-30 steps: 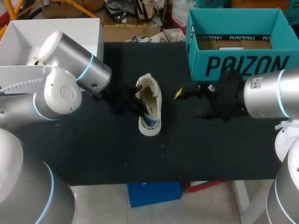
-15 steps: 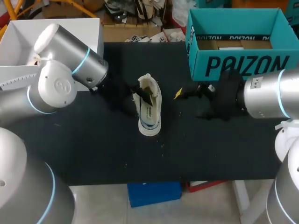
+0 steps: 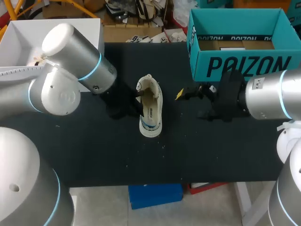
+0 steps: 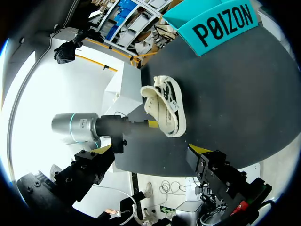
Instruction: Take the shoe out of the shoebox, open the shoe tongue, remove and reinsert the insole, then place the shoe into the shoebox
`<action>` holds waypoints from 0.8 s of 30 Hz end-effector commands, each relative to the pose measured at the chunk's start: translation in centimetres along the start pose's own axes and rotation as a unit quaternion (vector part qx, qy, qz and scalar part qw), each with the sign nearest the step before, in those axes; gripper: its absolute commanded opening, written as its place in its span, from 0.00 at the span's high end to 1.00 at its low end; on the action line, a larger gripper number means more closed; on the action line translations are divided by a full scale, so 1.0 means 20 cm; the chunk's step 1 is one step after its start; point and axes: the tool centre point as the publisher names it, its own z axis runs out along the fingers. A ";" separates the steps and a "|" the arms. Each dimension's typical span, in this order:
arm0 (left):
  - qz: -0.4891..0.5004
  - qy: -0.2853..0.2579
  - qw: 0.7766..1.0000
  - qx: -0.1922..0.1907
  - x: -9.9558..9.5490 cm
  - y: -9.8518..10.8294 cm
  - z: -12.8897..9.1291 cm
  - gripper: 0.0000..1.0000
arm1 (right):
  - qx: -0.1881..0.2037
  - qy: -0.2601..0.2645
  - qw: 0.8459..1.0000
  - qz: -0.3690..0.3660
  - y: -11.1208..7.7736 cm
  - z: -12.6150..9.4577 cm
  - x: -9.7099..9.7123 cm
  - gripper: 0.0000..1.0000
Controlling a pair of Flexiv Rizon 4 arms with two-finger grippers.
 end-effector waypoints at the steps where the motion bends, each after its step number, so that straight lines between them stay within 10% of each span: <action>1: -0.003 0.011 1.000 -0.004 -0.02 0.02 0.06 1.00 | -0.001 -0.002 1.000 0.000 0.00 0.00 0.00 0.00; 24: -0.008 0.044 0.999 0.013 0.03 0.00 0.20 1.00 | -0.001 -0.002 1.000 0.000 0.00 0.00 0.00 0.00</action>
